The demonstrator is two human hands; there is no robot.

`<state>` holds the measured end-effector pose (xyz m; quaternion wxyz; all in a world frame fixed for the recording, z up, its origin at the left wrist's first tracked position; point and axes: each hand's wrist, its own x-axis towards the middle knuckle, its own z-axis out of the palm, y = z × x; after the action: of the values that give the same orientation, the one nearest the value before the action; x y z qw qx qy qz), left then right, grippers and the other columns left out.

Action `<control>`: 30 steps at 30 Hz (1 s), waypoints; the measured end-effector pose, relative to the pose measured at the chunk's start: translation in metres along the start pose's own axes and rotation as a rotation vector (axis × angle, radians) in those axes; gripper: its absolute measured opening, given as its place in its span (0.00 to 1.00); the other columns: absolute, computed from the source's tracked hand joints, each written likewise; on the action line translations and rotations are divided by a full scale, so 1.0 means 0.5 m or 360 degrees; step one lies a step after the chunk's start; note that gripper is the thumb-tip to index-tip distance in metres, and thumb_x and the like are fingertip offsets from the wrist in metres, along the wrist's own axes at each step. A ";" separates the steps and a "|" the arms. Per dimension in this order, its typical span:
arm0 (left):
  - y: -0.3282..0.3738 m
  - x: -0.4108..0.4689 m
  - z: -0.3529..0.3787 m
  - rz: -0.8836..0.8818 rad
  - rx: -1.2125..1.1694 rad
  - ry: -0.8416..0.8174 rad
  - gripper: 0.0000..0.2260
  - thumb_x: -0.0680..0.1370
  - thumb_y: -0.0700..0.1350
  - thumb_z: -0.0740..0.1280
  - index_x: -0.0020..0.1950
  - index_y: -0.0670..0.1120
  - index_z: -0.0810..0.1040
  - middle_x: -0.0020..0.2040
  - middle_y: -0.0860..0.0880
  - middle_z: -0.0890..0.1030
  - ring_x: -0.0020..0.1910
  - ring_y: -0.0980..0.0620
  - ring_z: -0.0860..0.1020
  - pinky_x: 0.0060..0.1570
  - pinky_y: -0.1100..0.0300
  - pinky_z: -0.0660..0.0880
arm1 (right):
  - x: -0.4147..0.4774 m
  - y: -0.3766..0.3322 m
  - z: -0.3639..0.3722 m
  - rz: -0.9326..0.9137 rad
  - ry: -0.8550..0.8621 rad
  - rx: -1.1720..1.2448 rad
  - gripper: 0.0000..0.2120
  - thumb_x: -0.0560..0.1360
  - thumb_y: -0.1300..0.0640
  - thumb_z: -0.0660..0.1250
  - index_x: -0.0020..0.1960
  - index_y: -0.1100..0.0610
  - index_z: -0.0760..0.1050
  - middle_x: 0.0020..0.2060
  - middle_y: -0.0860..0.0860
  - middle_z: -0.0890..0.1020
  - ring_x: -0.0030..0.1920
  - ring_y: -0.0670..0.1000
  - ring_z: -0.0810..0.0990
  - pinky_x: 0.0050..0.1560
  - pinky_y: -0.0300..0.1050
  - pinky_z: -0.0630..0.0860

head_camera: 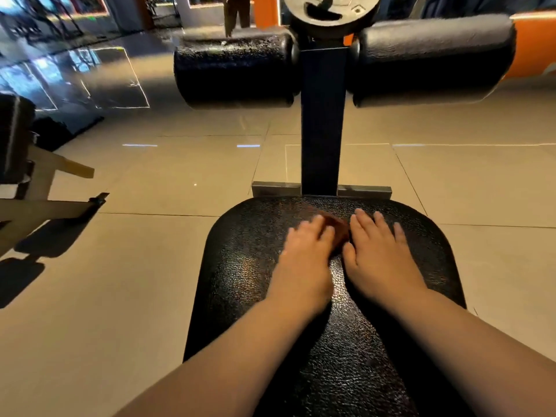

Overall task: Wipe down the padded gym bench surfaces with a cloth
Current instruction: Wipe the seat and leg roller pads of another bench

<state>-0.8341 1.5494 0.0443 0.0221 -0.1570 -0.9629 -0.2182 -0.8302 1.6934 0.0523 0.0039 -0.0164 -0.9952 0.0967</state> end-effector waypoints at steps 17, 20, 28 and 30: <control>-0.179 0.088 -0.082 -0.0334 0.0014 0.0200 0.30 0.78 0.39 0.61 0.79 0.53 0.60 0.80 0.50 0.57 0.77 0.41 0.55 0.76 0.48 0.49 | 0.059 0.010 -0.008 -0.0173 -0.0112 -0.0093 0.31 0.84 0.41 0.42 0.82 0.50 0.41 0.82 0.47 0.44 0.80 0.47 0.41 0.80 0.52 0.39; -0.150 0.078 -0.069 -0.0372 -0.0012 0.0188 0.29 0.79 0.41 0.61 0.79 0.53 0.59 0.80 0.50 0.55 0.78 0.40 0.52 0.77 0.46 0.52 | 0.082 -0.008 0.002 -0.0084 -0.0044 -0.0060 0.29 0.84 0.42 0.42 0.82 0.48 0.42 0.82 0.47 0.46 0.81 0.48 0.41 0.79 0.55 0.38; -0.236 0.060 -0.114 -0.0555 -0.0040 0.0271 0.28 0.76 0.41 0.60 0.77 0.48 0.63 0.77 0.46 0.63 0.72 0.41 0.62 0.73 0.48 0.61 | 0.075 -0.011 0.018 -0.0090 0.0045 -0.0066 0.29 0.83 0.41 0.40 0.82 0.48 0.44 0.82 0.46 0.48 0.81 0.48 0.42 0.80 0.55 0.39; -0.222 0.069 -0.109 -0.0860 -0.0015 0.0298 0.29 0.77 0.41 0.61 0.78 0.43 0.59 0.76 0.41 0.61 0.72 0.38 0.62 0.73 0.45 0.62 | 0.074 -0.014 0.019 -0.0089 0.0057 -0.0059 0.29 0.83 0.41 0.40 0.82 0.47 0.44 0.82 0.46 0.48 0.81 0.48 0.42 0.80 0.55 0.39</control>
<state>-0.9027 1.4414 0.0516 0.0513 0.1263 -0.9626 -0.2343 -0.8674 1.6860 0.0446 0.0241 0.0096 -0.9966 0.0779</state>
